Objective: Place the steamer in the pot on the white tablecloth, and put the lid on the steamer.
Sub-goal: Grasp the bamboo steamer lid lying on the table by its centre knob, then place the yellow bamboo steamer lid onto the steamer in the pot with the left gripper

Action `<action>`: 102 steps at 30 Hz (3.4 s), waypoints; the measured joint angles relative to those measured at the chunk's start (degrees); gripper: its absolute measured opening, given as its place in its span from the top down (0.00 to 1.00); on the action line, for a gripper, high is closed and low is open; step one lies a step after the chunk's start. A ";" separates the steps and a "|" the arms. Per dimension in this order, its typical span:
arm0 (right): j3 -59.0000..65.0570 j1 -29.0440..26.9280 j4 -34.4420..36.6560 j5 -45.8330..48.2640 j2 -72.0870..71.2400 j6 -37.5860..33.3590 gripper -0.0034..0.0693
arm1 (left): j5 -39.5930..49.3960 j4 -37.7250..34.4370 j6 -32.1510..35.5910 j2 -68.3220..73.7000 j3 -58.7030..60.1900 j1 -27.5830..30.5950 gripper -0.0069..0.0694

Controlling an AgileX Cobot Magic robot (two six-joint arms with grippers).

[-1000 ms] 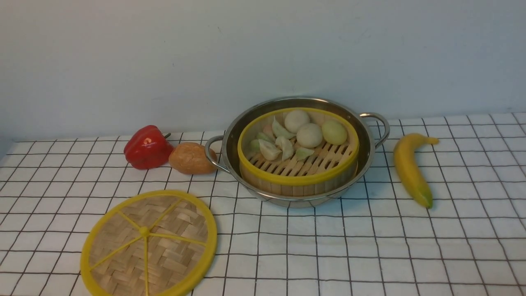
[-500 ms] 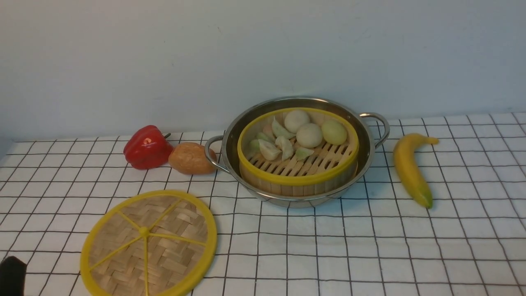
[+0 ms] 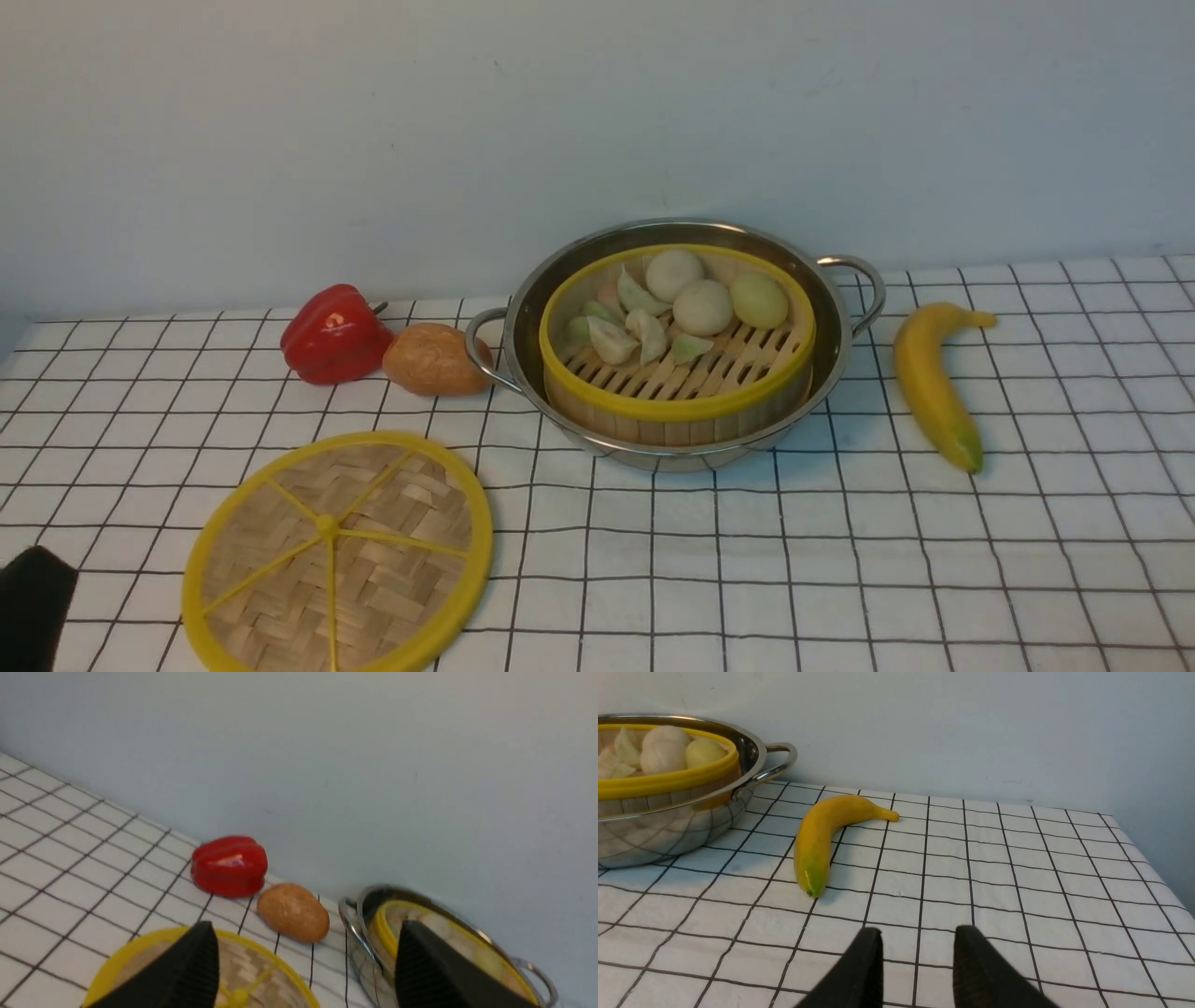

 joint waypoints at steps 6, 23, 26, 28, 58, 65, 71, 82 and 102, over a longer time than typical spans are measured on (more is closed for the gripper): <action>0.00 0.00 0.02 0.00 0.00 0.00 0.62 | 24.88 0.94 12.58 18.37 -15.68 0.00 0.29; 0.00 0.00 0.02 0.00 0.00 -0.04 0.62 | 24.41 -1.75 33.34 73.05 -35.41 0.00 0.29; 0.00 0.00 0.02 0.00 0.00 0.01 0.62 | 28.18 -1.71 33.34 78.79 -40.67 0.00 0.29; 0.00 0.00 0.02 0.00 0.00 0.28 0.62 | 29.08 -1.71 33.34 81.47 -43.55 0.00 0.29; 0.00 0.00 0.02 0.00 0.00 0.48 0.62 | 22.51 14.09 20.87 96.42 -48.71 -7.46 0.39; 0.00 0.00 0.02 0.00 0.00 0.48 0.62 | 22.49 14.17 20.41 96.43 -48.71 -7.46 0.76; 0.00 0.00 0.02 0.00 0.00 0.48 0.62 | 22.89 14.30 20.41 96.43 -48.82 -7.46 0.76; 0.00 0.00 0.02 0.00 0.00 0.48 0.62 | 45.15 20.17 22.36 90.20 -64.65 -7.66 0.76; 0.00 0.00 0.02 -0.06 0.00 0.48 0.62 | 45.87 7.94 60.92 110.34 -105.65 -23.06 0.76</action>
